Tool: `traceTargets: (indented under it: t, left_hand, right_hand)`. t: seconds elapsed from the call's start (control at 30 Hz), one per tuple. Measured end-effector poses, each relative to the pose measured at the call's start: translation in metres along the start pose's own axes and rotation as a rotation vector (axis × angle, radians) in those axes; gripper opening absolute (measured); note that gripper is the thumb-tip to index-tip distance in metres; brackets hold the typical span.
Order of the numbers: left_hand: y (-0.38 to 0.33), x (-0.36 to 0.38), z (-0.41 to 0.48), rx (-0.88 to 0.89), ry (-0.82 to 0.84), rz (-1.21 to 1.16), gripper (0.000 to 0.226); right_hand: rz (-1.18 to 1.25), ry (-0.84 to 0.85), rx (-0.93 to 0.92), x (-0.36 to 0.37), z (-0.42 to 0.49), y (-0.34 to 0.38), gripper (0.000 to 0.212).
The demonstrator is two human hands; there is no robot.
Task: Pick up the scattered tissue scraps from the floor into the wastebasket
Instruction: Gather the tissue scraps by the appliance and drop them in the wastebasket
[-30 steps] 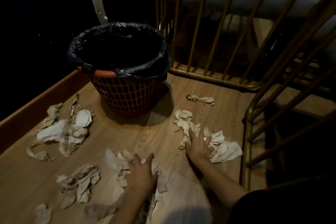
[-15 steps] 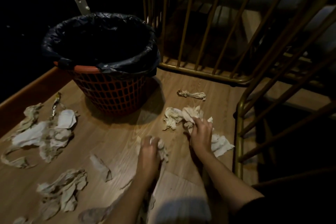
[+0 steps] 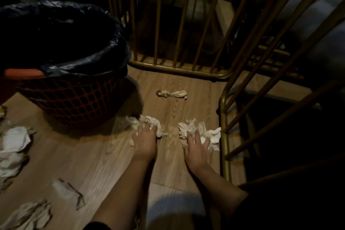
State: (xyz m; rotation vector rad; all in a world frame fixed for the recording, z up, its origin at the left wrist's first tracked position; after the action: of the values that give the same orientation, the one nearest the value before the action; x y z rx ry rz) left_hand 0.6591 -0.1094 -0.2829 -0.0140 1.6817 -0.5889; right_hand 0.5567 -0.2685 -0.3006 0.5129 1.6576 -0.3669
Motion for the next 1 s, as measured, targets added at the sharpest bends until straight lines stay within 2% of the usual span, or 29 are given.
traceTargets:
  t: [0.1,0.27,0.37,0.47,0.53,0.63,0.67,0.7,0.77,0.83,0.93,1.0]
  left_hand:
    - [0.005,-0.001,-0.020,0.060,-0.085,-0.117,0.032]
    - [0.022,-0.011,-0.016,0.060,-0.056,-0.267,0.034]
    - [0.031,-0.027,-0.005,0.074,-0.101,-0.314,0.031]
    - [0.032,-0.043,-0.001,0.106,-0.154,-0.307,0.038]
    - [0.031,-0.050,-0.005,0.103,-0.180,-0.296,0.045]
    - [0.033,-0.054,-0.014,0.131,-0.183,-0.269,0.047]
    - [0.037,-0.053,-0.017,0.136,-0.171,-0.262,0.048]
    - [0.042,-0.053,-0.021,0.137,-0.160,-0.258,0.049]
    - [0.054,-0.056,-0.032,0.115,-0.153,-0.259,0.050]
    - [0.067,-0.065,-0.048,0.072,-0.169,-0.268,0.049]
    - [0.092,-0.077,-0.077,-0.009,-0.223,-0.250,0.047]
    - [0.118,-0.084,-0.099,-0.098,-0.246,-0.221,0.047]
  right_hand:
    - [0.056,-0.142,-0.069,-0.008,0.007,0.003,0.040]
    - [0.263,-0.154,-0.168,-0.026,0.055,0.030,0.033]
    - [0.356,-0.235,-0.223,-0.065,0.100,0.053,0.032]
    - [0.357,-0.272,-0.237,-0.094,0.151,0.072,0.034]
    - [0.294,-0.180,-0.245,-0.092,0.178,0.087,0.039]
    - [0.164,0.167,-0.228,-0.053,0.186,0.106,0.056]
    - [0.157,0.221,-0.210,-0.038,0.178,0.109,0.056]
    - [0.169,0.185,-0.204,-0.029,0.166,0.114,0.050]
    - [0.185,-0.046,-0.191,-0.020,0.127,0.124,0.035]
    - [0.192,-0.203,-0.212,-0.011,0.081,0.135,0.034]
    - [0.230,-0.304,-0.351,0.002,0.025,0.149,0.044]
    - [0.274,-0.274,-0.420,0.005,0.006,0.158,0.049]
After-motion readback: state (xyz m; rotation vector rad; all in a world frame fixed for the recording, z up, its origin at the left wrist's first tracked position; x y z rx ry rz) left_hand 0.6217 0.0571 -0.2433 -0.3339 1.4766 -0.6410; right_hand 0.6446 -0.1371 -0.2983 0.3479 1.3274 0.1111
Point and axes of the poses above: each hand's wrist, its own z-axis towards the middle knuckle, its own x-axis out of the palm, y = z × x, the point moved 6 cm from there along z, towards the middle knuckle, and after that the axes turned 4 degrees about -z, right-handed, at the moved point
